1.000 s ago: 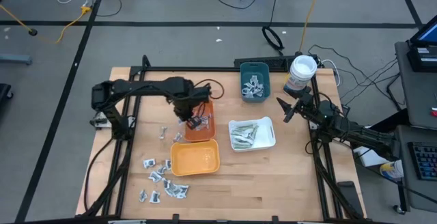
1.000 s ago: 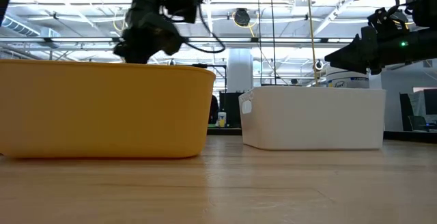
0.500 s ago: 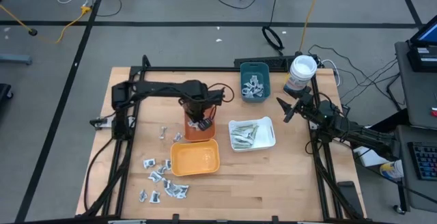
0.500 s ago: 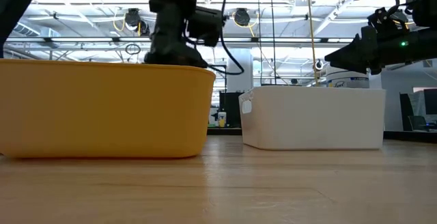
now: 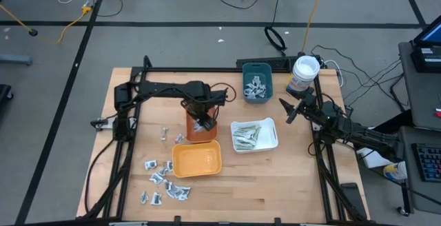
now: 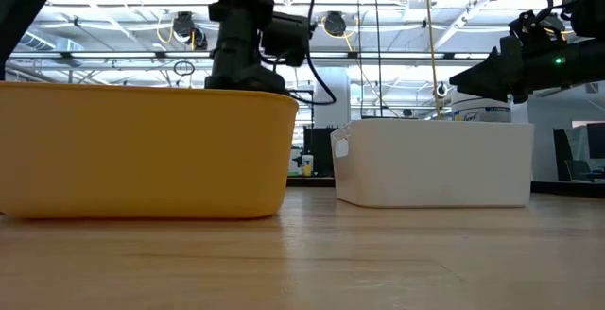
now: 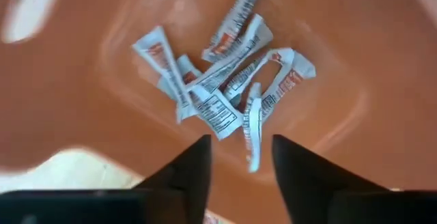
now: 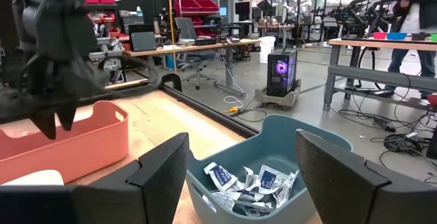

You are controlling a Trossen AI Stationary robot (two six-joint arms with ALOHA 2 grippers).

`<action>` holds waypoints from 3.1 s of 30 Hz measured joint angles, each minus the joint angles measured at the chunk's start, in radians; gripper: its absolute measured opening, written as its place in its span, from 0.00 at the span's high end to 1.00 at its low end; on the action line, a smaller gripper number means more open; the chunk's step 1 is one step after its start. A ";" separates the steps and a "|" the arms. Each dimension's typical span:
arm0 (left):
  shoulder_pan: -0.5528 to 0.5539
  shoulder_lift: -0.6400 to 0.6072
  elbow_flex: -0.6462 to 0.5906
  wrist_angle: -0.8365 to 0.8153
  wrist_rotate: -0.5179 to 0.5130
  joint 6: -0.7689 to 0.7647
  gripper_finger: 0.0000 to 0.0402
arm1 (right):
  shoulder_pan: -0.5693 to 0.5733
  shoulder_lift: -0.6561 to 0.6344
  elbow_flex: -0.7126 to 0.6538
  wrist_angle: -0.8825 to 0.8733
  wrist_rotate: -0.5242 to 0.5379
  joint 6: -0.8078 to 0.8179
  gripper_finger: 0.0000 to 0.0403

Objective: Pick & Place First Aid Supplies
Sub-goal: Put the orange sachet into the orange bin

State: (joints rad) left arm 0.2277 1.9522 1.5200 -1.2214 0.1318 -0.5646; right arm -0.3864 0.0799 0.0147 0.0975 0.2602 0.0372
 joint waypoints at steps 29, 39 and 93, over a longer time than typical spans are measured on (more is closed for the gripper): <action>0.065 -0.395 -0.426 0.058 -0.055 -0.403 0.29 | 0.000 0.000 0.000 0.000 0.000 0.000 0.35; 0.065 -0.547 -0.593 0.062 -0.050 -0.455 0.25 | 0.000 0.000 0.000 0.000 0.000 0.000 0.35; 0.063 -0.619 -0.706 0.094 0.044 -0.292 0.99 | 0.000 0.000 0.000 0.000 0.000 0.000 0.35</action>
State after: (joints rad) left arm 0.2905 1.3332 0.8136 -1.1273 0.1762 -0.8568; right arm -0.3865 0.0798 0.0150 0.0975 0.2602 0.0369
